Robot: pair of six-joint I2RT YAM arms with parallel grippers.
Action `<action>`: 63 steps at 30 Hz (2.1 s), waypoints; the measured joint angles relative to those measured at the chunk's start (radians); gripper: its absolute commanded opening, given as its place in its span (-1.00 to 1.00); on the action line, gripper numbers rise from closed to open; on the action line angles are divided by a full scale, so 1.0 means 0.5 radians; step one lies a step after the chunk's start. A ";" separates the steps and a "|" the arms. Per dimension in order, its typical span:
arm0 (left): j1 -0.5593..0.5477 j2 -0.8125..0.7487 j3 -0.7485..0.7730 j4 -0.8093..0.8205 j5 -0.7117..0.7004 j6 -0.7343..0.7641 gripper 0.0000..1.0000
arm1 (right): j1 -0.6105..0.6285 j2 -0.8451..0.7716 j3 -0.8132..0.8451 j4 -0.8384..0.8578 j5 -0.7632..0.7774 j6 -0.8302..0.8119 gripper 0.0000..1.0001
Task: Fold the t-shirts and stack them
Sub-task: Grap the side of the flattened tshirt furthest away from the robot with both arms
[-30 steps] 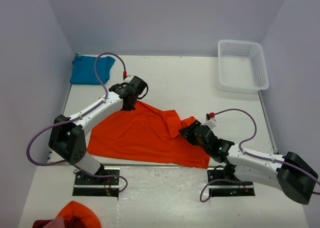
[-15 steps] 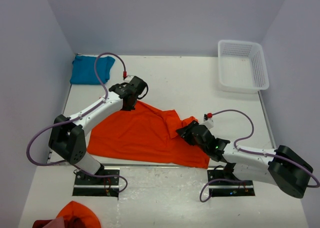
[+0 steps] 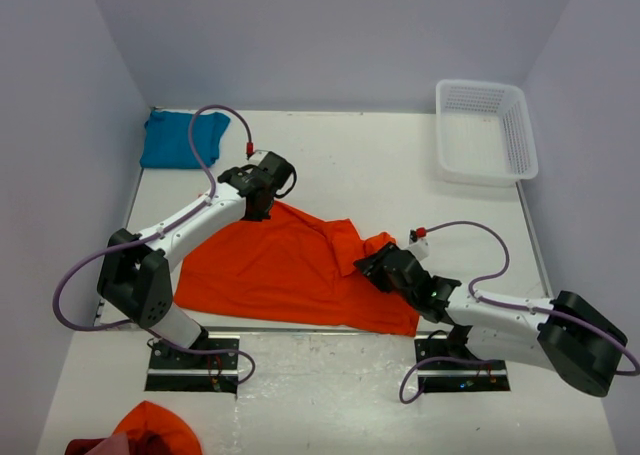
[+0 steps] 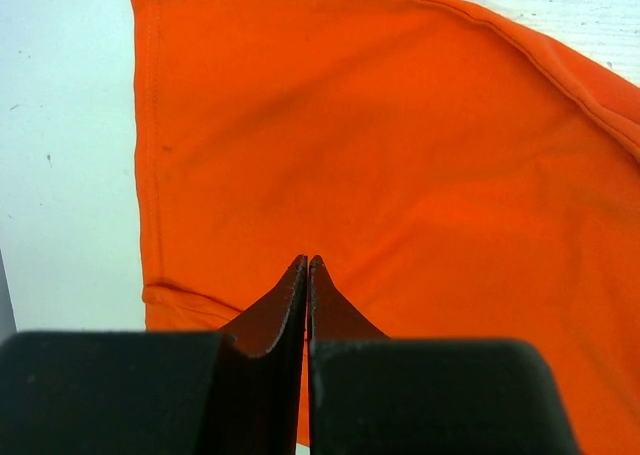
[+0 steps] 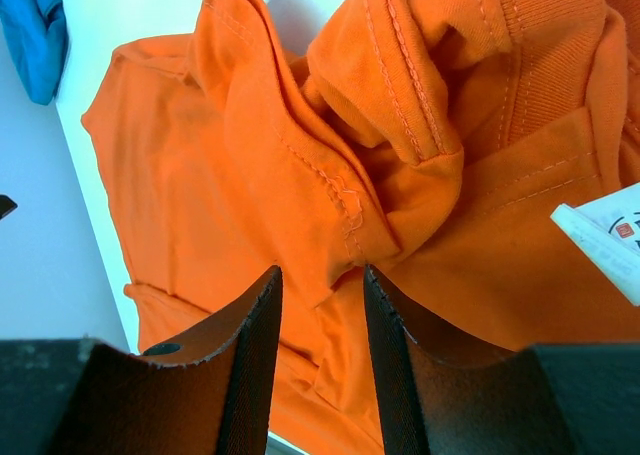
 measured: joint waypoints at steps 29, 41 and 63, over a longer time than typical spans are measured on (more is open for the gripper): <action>0.000 0.007 0.000 0.007 0.023 0.034 -1.00 | 0.013 0.030 0.113 -0.124 0.075 -0.024 -0.22; -0.003 0.007 0.000 0.017 0.037 0.034 -1.00 | 0.024 -0.027 0.113 -0.228 0.078 -0.002 -0.21; -0.004 0.007 -0.001 0.017 0.037 0.034 -1.00 | 0.024 0.156 0.184 -0.189 0.078 -0.011 -0.22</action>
